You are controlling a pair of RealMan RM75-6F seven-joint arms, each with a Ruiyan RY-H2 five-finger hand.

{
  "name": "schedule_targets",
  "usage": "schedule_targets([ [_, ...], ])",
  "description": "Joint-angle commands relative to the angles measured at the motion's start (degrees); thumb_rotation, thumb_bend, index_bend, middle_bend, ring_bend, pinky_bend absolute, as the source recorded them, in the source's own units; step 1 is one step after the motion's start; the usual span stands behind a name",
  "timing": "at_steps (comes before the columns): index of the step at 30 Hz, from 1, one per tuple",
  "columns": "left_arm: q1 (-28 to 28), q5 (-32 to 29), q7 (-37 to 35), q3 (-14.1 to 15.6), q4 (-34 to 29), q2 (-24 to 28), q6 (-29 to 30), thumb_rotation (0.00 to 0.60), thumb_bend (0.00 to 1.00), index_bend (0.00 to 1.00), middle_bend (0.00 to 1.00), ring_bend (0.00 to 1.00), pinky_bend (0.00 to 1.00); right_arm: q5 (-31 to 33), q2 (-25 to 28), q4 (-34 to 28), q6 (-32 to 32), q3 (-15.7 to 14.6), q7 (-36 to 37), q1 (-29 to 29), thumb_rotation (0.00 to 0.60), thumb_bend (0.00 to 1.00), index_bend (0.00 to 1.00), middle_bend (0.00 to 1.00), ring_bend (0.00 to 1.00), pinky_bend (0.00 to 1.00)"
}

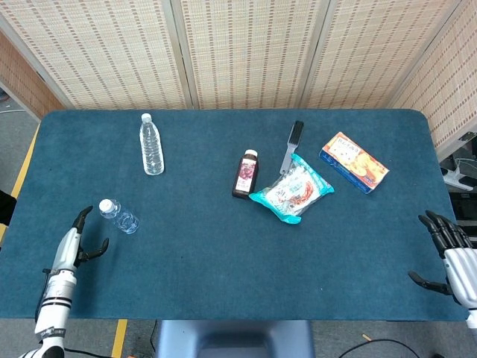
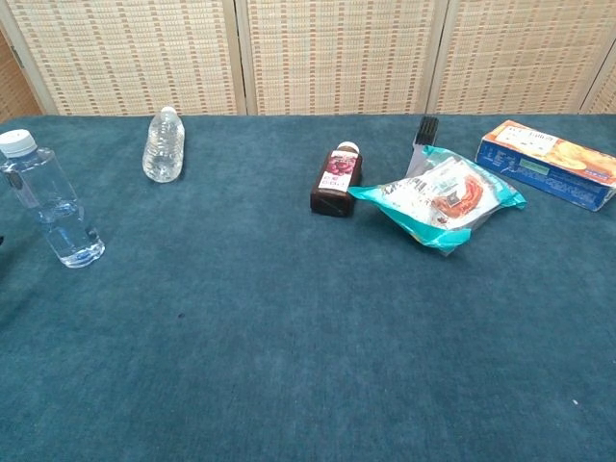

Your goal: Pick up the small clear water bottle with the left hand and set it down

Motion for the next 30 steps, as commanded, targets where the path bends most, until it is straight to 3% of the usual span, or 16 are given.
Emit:
schedule_targets([
  [1, -0.94, -0.85, -1.81, -1.52, 0.68, -1.37, -0.55, 0.6, 0.36, 0.0, 0.0, 0.0, 0.09, -0.11, -0.05, 0.01, -0.1, -0.06, -0.15, 0.04, 0.6, 0.06, 0.0, 0.0, 0.0, 0.11],
  [22, -3.63, -1.41, -13.43, -4.35, -1.54, -3.6, -6.02, 0.6, 0.36, 0.0, 0.0, 0.0, 0.09, -0.38, 0.03, 0.02, -1.23, -0.44, -0.48, 0.49, 0.6, 0.06, 0.0, 0.0, 0.0, 0.11],
  [30, -5.02, -2.02, -11.06, -4.58, 1.86, -7.51, -4.34, 0.6, 0.36, 0.0, 0.0, 0.0, 0.09, -0.51, 0.31, 0.04, -2.03, -0.7, -0.16, 0.81, 0.6, 0.06, 0.0, 0.0, 0.0, 0.11],
])
